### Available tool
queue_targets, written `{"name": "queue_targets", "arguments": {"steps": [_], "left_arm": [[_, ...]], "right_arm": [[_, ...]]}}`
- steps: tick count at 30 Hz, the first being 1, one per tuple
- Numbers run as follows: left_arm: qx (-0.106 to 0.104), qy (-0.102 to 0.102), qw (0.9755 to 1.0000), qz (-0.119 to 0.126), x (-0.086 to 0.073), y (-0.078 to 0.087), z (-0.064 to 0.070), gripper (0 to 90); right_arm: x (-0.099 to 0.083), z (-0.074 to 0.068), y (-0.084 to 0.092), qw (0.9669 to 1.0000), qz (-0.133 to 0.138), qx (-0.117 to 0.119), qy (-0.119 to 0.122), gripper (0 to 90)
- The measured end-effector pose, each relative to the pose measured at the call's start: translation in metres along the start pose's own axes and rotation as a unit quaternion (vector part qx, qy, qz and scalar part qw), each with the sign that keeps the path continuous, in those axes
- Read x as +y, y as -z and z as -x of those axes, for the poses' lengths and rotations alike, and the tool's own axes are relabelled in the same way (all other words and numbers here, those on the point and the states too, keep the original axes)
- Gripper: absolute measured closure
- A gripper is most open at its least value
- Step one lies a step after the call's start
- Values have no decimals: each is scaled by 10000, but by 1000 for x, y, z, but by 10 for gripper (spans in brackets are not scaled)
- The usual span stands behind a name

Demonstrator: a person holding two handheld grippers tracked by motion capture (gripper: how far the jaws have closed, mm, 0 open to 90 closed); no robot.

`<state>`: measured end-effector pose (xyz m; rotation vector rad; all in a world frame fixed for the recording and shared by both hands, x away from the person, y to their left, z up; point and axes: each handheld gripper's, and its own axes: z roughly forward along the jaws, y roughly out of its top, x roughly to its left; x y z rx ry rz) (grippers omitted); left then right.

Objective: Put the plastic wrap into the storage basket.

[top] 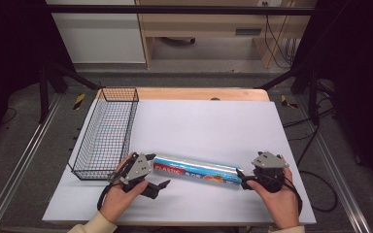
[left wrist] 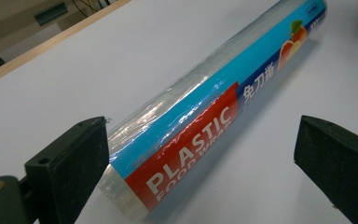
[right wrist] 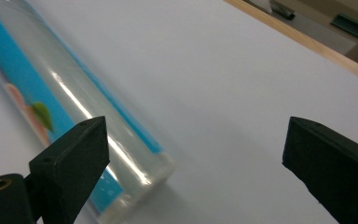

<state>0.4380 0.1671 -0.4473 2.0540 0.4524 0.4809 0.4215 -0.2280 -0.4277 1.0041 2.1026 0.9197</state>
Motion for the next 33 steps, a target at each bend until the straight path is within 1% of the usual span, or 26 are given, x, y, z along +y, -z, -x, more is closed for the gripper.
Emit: {"name": "queue_targets", "arguments": {"steps": [1, 2, 3, 4, 5, 6, 7, 10, 11, 12, 14, 16, 17, 18, 20, 21, 22, 23, 24, 27, 28, 29, 30, 31, 32, 33], "left_arm": [[0, 0, 10000, 0, 0, 0, 0, 32], [-3, -10, 10000, 4, 0, 1, 0, 32], [-3, -10, 10000, 4, 0, 1, 0, 32], [-25, 1, 10000, 21, 1, 2, 0, 32], [-27, 5, 10000, 28, 1, 2, 1, 32], [-40, -13, 10000, 19, 1, 3, 1, 32], [-65, -28, 10000, 11, 1, 3, 3, 32], [-129, -67, 9999, -8, 2, 4, 5, 32], [-129, -67, 9999, -8, 2, 4, 5, 32], [-197, -96, 9998, -26, 2, 5, 7, 32], [-247, -144, 9996, -48, 2, 6, 10, 32], [-275, -210, 9994, -54, 2, 9, 11, 32], [-288, -210, 9994, -50, 2, 10, 12, 32], [-290, -239, 9993, -63, 2, 12, 13, 32], [-319, -273, 9991, -85, 0, 14, 14, 32], [-319, -273, 9991, -85, 0, 14, 14, 32], [-315, -241, 9992, -61, -1, 17, 15, 32], [-318, -277, 9991, -87, -2, 19, 14, 32], [-310, -265, 9991, -67, -2, 20, 14, 32], [-274, -252, 9993, -62, -3, 22, 11, 32], [-280, -230, 9993, -51, -3, 22, 10, 32], [-266, -189, 9995, -31, -3, 22, 10, 32], [-278, -187, 9994, -48, -4, 21, 10, 32], [-278, -187, 9994, -48, -4, 21, 10, 32], [-265, -177, 9995, -70, -4, 21, 9, 32], [-259, -170, 9995, -75, -4, 21, 8, 32]], "right_arm": [[0, 0, 0, 10000, 0, 0, 0, 73], [10, -5, 1, 9997, -15, 139, 195, 68], [10, -5, 1, 9997, -15, 139, 195, 68], [15, -7, 2, 9994, -26, 199, 283, 63], [22, -9, 3, 9988, -41, 295, 388, 58], [26, -10, 3, 9984, -39, 356, 431, 58], [37, -12, 4, 9970, -42, 538, 559, 57], [48, -14, 3, 9949, -84, 720, 705, 54], [48, -14, 3, 9949, -84, 720, 705, 54], [56, -14, 1, 9928, -135, 854, 829, 56], [61, -15, -2, 9904, -173, 1011, 924, 60], [64, -17, -8, 9865, -212, 1262, 1021, 63], [64, -19, -11, 9849, -241, 1351, 1059, 67], [64, -21, -15, 9824, -303, 1453, 1130, 68], [63, -25, -25, 9790, -411, 1577, 1226, 68], [63, -25, -25, 9790, -411, 1577, 1226, 68], [61, -29, -33, 9750, -485, 1749, 1280, 69], [60, -32, -38, 9724, -525, 1853, 1317, 70], [59, -34, -42, 9697, -573, 1935, 1377, 77], [55, -41, -54, 9635, -743, 2083, 1506, 78], [54, -43, -58, 9606, -812, 2141, 1577, 79], [54, -45, -61, 9586, -886, 2153, 1640, 83], [53, -46, -64, 9573, -925, 2177, 1663, 88], [53, -46, -64, 9573, -925, 2177, 1663, 88], [50, -47, -72, 9533, -1066, 2237, 1726, 103], [49, -47, -75, 9518, -1123, 2256, 1751, 105]]}}
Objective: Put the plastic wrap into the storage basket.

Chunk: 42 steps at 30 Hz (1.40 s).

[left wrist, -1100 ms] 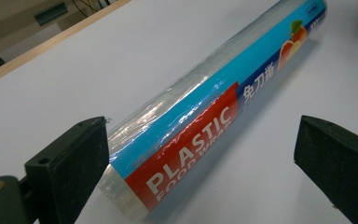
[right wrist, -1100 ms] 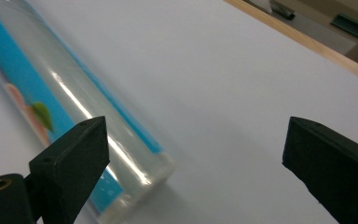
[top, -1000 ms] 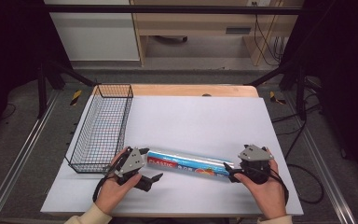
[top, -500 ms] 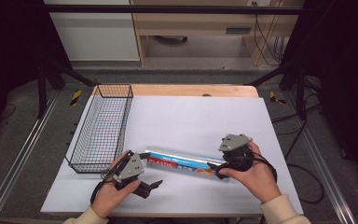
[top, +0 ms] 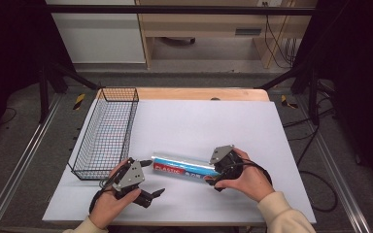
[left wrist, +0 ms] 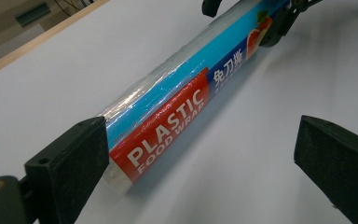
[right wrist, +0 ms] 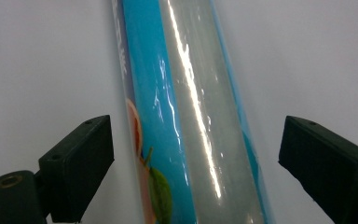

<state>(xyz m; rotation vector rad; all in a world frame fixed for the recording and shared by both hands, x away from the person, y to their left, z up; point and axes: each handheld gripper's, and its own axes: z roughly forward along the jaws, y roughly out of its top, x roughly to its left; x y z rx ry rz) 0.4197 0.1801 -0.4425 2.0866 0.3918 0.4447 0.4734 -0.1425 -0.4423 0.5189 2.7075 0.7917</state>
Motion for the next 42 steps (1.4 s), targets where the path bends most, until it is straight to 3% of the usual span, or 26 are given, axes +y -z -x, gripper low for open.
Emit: {"name": "queue_targets", "arguments": {"steps": [9, 16, 20, 24, 28, 34, 35, 39, 42], "left_arm": [[15, -1, 10000, -5, 0, 1, -2, 32], [22, 11, 10000, -19, 0, 1, -3, 32], [14, 20, 10000, -24, 0, 1, -3, 32], [12, 34, 10000, -23, -1, 1, -3, 32], [12, 21, 10000, -34, -1, 1, -4, 32], [67, 52, 10000, 17, 0, 3, -6, 32], [127, -57, 9999, -26, 4, 3, -9, 32], [159, -184, 9997, -83, 16, 0, -16, 34], [194, -467, 9983, -301, 34, -10, -29, 35]], "right_arm": [[0, 5, -15, 9988, -333, 280, 236, 173], [1, 7, -17, 9980, -471, 368, 184, 232], [4, 7, -22, 9955, -791, 349, 388, 273], [5, 10, -22, 9953, -833, 377, 306, 296], [5, 10, -22, 9953, -769, 362, 461, 304], [3, 8, -15, 9956, -659, 98, 666, 308], [2, 10, -14, 9957, -638, 89, 665, 308], [-2, 19, -2, 9955, -632, -43, 710, 309], [-1, 25, 10, 9949, -662, -143, 746, 309]]}}
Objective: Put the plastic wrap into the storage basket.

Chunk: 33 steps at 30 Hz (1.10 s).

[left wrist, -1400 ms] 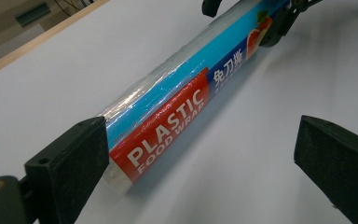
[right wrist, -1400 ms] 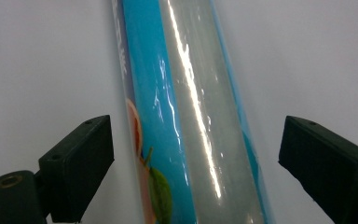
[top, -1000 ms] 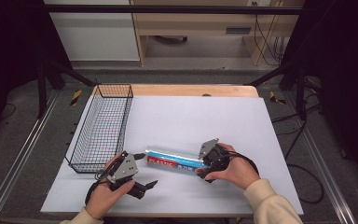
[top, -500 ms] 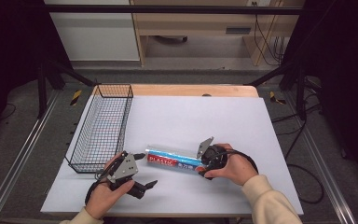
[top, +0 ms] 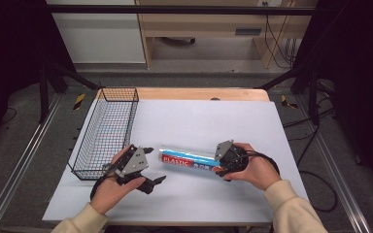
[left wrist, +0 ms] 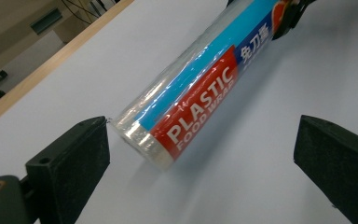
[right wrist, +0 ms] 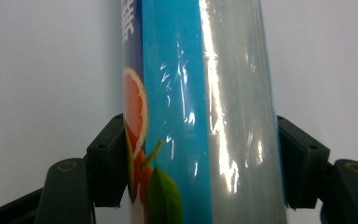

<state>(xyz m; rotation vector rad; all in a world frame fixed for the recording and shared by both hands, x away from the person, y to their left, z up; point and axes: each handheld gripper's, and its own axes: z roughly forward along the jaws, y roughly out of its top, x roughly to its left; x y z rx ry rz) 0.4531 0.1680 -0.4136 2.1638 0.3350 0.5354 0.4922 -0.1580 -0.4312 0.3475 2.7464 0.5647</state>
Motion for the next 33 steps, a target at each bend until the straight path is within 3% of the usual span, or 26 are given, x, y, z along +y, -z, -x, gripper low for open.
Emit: {"name": "queue_targets", "arguments": {"steps": [4, 5, 6, 9, 15, 19, 25, 29, 33], "left_arm": [[-22, -188, 9997, -154, 16, -9, -10, 38], [-43, -371, 9989, -278, 25, -16, -14, 38], [-43, -371, 9989, -278, 25, -16, -14, 38], [-95, -652, 9971, -377, 42, -26, -19, 38], [-18, -1036, 9937, -431, 64, -36, -19, 39], [21, -1342, 9898, -480, 76, -42, -15, 40], [69, -1438, 9879, -585, 86, -48, -14, 43], [85, -1585, 9852, -650, 91, -51, -15, 49], [19, -1589, 9850, -679, 95, -52, -16, 51]], "right_arm": [[2, 9, 17, 9999, -93, -93, 65, 310], [3, 11, 22, 9998, -102, -146, 125, 310], [3, 11, 22, 9998, -102, -146, 125, 310], [7, 17, 38, 9994, -126, -236, 233, 310], [14, 21, 58, 9985, -176, -390, 354, 311], [19, 20, 68, 9981, -156, -409, 429, 311], [23, 19, 76, 9973, -209, -461, 534, 312], [27, 19, 79, 9969, -263, -483, 570, 311], [32, 20, 83, 9965, -265, -525, 595, 312]]}}
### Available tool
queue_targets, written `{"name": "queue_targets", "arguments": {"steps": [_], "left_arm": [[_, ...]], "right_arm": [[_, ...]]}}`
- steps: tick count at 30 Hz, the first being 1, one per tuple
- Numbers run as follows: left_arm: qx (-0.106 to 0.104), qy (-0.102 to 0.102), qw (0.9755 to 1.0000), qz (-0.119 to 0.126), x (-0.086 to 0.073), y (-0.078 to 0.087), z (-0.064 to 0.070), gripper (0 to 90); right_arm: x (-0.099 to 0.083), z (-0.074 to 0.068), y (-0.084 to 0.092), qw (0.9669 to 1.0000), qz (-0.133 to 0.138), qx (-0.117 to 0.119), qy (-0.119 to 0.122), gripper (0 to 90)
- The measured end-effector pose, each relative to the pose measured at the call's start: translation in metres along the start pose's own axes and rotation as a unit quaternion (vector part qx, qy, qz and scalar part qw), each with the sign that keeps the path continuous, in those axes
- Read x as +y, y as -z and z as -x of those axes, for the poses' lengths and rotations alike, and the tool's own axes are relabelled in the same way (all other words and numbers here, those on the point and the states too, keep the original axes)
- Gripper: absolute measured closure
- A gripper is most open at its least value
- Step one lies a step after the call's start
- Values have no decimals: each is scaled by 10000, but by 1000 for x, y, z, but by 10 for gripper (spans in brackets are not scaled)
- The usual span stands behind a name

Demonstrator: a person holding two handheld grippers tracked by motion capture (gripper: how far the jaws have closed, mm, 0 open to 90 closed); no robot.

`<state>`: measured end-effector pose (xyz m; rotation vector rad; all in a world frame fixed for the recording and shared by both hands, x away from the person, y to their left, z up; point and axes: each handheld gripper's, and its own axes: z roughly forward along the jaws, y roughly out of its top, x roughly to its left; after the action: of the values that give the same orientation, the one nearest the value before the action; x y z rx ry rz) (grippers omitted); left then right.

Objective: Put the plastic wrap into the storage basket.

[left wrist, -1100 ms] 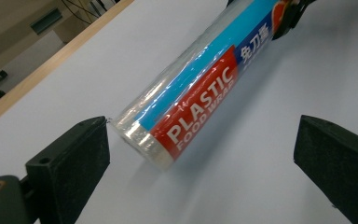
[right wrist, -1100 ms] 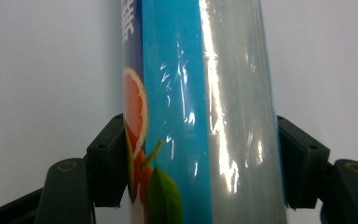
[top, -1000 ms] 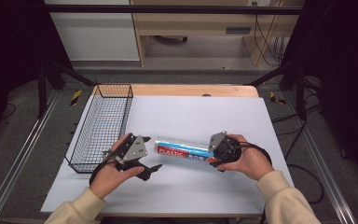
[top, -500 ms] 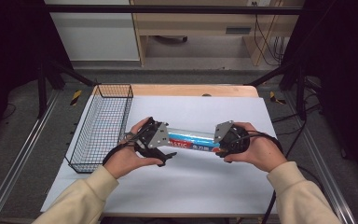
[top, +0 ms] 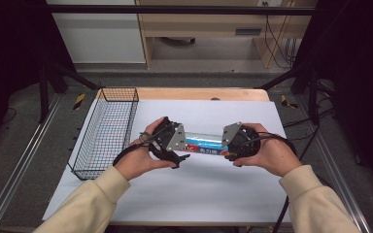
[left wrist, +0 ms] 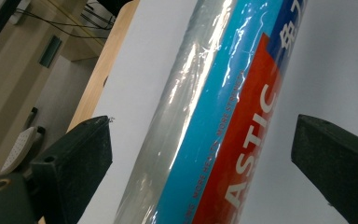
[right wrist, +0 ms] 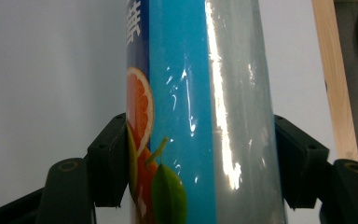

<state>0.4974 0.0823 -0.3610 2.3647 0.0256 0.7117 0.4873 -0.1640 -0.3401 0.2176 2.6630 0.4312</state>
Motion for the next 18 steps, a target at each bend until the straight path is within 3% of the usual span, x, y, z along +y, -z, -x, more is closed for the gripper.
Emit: {"name": "queue_targets", "arguments": {"steps": [6, 14, 18], "left_arm": [[-30, -263, 9996, -117, 4, -2, 1, 59], [-102, -233, 9995, -201, 8, -5, 0, 81], [-127, -345, 9988, -336, 8, -6, -4, 115]], "right_arm": [[7, 3, 6, 10000, 54, -40, 30, 312], [17, 3, 14, 9999, 79, -52, 117, 313], [20, 3, 14, 9998, 104, 9, 159, 313]]}}
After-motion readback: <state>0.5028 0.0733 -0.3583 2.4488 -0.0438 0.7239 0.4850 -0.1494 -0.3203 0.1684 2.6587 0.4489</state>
